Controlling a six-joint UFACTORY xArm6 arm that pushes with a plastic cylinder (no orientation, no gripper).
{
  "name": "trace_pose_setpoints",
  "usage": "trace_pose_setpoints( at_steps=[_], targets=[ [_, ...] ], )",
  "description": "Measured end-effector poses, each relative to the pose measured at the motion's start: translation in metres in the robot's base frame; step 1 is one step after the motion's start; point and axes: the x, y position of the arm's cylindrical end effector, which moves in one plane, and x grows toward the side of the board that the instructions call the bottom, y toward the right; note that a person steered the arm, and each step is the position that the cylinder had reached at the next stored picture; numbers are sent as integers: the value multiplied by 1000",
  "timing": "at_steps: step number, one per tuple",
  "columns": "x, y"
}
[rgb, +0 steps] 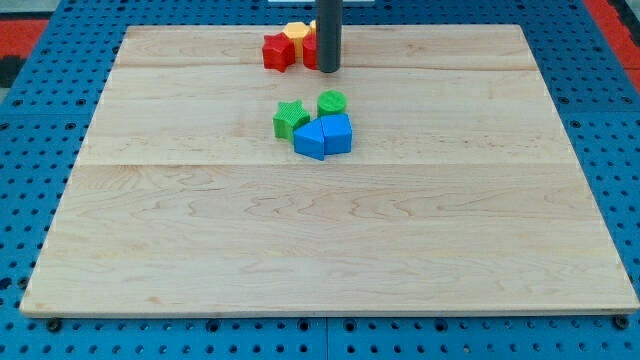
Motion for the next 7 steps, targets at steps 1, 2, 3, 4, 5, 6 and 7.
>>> trace_pose_setpoints(
  at_steps=[1,2,3,4,5,6,7],
  targets=[
    [0,1],
    [0,1],
    [0,11],
    [4,14],
    [5,20],
    [6,24],
    [6,34]
  ],
)
